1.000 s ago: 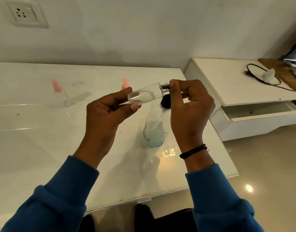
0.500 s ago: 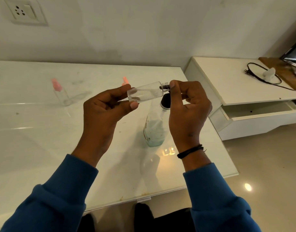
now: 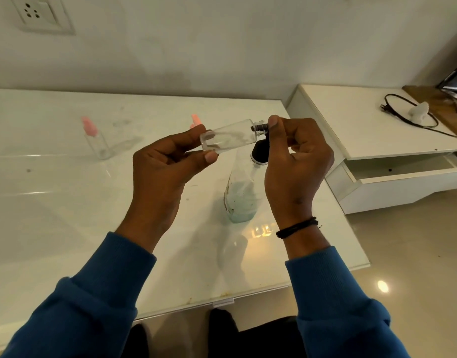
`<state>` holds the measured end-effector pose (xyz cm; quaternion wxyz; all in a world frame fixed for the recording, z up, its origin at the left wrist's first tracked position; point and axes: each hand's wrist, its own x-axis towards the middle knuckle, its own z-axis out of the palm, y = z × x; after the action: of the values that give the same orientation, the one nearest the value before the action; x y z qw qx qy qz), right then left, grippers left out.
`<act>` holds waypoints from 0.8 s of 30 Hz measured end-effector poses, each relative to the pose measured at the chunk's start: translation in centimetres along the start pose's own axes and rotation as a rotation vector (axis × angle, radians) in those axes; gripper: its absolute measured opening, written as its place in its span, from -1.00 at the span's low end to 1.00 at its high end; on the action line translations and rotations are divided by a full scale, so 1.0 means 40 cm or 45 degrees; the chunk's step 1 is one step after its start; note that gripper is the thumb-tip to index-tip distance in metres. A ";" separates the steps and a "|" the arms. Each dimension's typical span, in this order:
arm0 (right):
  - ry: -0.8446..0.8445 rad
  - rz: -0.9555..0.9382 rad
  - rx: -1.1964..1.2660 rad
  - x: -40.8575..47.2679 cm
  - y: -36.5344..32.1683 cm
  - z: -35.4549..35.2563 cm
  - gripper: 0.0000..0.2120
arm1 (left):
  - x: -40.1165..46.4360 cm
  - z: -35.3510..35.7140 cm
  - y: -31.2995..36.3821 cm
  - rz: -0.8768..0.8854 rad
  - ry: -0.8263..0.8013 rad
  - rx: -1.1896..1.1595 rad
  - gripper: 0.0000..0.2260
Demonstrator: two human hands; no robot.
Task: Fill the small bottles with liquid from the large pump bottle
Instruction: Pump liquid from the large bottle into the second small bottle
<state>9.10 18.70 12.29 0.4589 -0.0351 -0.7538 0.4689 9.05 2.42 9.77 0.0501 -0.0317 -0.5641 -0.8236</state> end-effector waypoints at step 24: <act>0.019 -0.161 -0.129 -0.001 0.013 0.003 -0.84 | 0.000 -0.006 -0.010 -0.025 0.018 -0.023 -0.57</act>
<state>8.85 18.88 11.86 0.4909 -0.0140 -0.7739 0.3998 9.00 2.34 9.32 0.0456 -0.0207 -0.5565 -0.8293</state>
